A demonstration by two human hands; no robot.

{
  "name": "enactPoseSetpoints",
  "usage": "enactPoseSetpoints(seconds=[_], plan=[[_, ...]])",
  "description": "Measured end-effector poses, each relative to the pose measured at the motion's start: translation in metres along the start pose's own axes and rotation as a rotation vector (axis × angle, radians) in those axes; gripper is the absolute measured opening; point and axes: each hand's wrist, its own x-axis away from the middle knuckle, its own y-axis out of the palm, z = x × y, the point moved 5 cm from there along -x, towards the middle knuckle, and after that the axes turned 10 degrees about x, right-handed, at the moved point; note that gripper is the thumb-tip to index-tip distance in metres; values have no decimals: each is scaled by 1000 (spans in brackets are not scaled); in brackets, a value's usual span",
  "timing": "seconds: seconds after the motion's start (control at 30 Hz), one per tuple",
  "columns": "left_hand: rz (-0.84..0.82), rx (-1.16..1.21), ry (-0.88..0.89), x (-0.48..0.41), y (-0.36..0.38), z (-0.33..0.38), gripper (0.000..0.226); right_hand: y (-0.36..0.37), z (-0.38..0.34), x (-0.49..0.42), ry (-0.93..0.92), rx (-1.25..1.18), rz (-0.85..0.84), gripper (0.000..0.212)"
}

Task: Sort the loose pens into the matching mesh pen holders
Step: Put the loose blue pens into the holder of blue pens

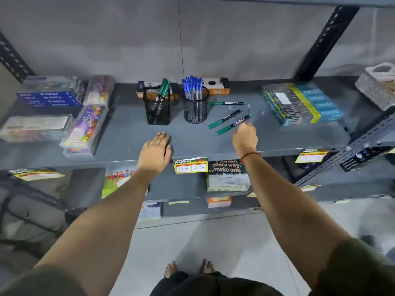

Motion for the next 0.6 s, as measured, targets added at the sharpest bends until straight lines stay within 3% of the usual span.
enactPoseSetpoints(seconds=[0.27, 0.6], plan=[[94, -15, 1, -1, -2, 1, 46, 4, 4, -4, 88, 113, 149, 24], [54, -5, -21, 1, -2, 1, 60, 9, 2, -5, 105, 77, 125, 26]])
